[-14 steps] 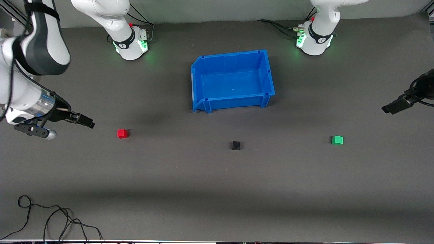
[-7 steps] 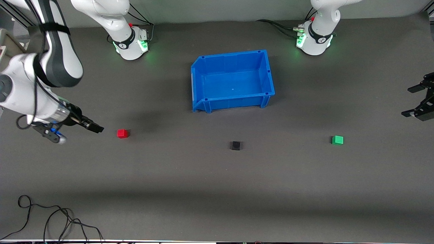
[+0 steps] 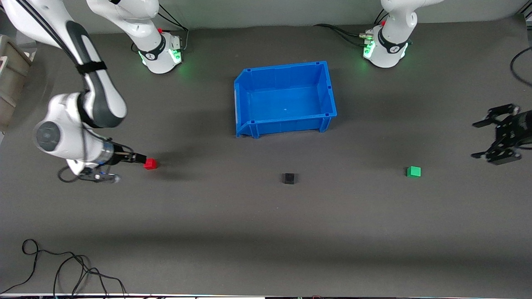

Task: Attach green and red cubes to black cube
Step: 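Lower the right gripper onto the red cube while the left gripper reaches the green cube, then close both grippers on the red and green cubes and lift them, then carry the red and green cubes to both sides of the black cube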

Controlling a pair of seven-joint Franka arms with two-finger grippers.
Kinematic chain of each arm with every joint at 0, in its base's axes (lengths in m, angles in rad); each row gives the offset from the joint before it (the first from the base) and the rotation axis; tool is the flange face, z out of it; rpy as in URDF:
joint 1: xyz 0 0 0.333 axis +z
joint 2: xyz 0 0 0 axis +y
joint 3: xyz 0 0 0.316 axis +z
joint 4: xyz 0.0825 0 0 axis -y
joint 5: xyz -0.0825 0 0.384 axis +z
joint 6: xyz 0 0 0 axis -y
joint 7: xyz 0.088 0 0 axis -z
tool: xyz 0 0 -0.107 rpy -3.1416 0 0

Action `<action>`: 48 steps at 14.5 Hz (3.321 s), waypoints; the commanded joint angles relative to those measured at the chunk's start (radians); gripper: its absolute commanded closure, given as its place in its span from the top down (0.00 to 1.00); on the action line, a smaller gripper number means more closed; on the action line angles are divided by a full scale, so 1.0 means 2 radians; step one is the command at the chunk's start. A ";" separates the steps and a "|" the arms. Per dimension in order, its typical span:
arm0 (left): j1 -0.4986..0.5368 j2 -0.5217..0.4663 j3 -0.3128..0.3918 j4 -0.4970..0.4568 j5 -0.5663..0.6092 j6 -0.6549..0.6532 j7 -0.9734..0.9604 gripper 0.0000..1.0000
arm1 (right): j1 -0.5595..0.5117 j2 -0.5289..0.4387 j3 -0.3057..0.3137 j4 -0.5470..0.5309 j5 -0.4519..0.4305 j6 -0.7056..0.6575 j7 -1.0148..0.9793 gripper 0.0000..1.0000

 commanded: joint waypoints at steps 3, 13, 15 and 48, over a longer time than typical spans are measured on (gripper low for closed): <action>0.007 0.035 0.000 -0.056 -0.018 0.096 0.009 1.00 | 0.025 0.042 -0.010 -0.019 -0.043 0.059 -0.045 0.99; -0.010 0.144 -0.007 -0.107 -0.076 0.281 0.064 1.00 | 0.027 0.094 -0.037 -0.044 -0.061 0.162 -0.017 0.95; -0.013 0.152 -0.008 -0.111 -0.077 0.296 0.064 1.00 | 0.037 0.091 -0.037 -0.044 -0.061 0.162 0.014 0.93; -0.166 0.153 -0.018 -0.099 -0.128 0.366 -0.154 0.17 | 0.292 0.352 -0.038 0.496 0.157 -0.063 0.922 0.19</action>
